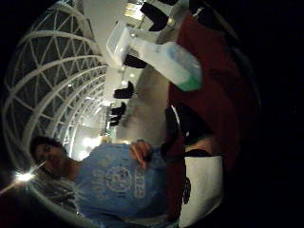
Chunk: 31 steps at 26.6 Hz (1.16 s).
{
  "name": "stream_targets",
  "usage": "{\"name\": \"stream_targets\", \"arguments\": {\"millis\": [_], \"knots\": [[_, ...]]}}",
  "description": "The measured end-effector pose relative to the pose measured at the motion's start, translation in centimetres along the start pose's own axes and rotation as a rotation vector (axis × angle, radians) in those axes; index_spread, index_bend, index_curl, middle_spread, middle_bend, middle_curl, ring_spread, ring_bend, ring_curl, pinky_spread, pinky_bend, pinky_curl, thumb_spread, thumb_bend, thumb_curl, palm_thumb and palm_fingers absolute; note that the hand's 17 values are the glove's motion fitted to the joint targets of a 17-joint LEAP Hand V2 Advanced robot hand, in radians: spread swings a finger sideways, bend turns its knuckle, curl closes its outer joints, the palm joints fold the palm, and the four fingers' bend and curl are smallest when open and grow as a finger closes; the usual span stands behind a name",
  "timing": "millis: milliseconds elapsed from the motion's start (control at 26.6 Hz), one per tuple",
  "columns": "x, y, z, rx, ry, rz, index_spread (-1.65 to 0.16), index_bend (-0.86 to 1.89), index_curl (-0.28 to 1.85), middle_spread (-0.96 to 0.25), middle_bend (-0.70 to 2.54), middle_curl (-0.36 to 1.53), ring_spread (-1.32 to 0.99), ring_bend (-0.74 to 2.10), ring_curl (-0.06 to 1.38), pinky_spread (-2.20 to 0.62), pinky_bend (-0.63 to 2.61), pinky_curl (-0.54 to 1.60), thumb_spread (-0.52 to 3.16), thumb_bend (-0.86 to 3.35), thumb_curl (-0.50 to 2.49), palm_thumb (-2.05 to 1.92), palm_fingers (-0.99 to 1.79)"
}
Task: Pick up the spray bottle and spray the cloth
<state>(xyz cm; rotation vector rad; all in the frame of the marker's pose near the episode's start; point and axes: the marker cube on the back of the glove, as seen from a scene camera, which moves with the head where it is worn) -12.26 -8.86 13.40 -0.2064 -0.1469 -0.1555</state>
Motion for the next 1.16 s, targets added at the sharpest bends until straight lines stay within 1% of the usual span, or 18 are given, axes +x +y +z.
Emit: {"name": "stream_targets", "arguments": {"millis": [75,150,338,488,713,1163], "knots": [[2.6,2.5,-2.0,0.066,0.158,0.041,-0.33,0.09,0.34,-0.02,0.26,0.44,-0.02,0.32,0.36,0.15,0.2,0.31,1.08,-0.03,0.44,0.78,0.58],[4.5,5.4,-4.1,0.097,0.235,0.086,-0.35,0.07,0.32,-0.02,0.27,0.44,-0.01,0.33,0.36,0.15,0.21,0.31,1.08,-0.03,0.44,0.77,0.57],[7.5,12.4,-7.0,0.114,0.331,0.173,-0.37,0.08,0.29,-0.02,0.3,0.45,0.0,0.35,0.36,0.17,0.22,0.32,1.09,-0.03,0.43,0.75,0.56],[9.4,15.8,-8.7,0.109,0.36,0.214,-0.37,0.1,0.27,-0.02,0.31,0.45,0.01,0.34,0.36,0.18,0.22,0.32,1.09,-0.02,0.42,0.75,0.57],[10.5,17.9,-9.9,0.127,0.383,0.228,-0.38,0.12,0.26,-0.02,0.33,0.44,0.01,0.34,0.36,0.18,0.2,0.33,1.1,-0.02,0.41,0.74,0.58],[10.3,17.4,-9.9,0.113,0.397,0.222,-0.38,0.13,0.26,-0.02,0.32,0.43,0.01,0.33,0.35,0.19,0.19,0.33,1.11,-0.02,0.4,0.74,0.6]]}}
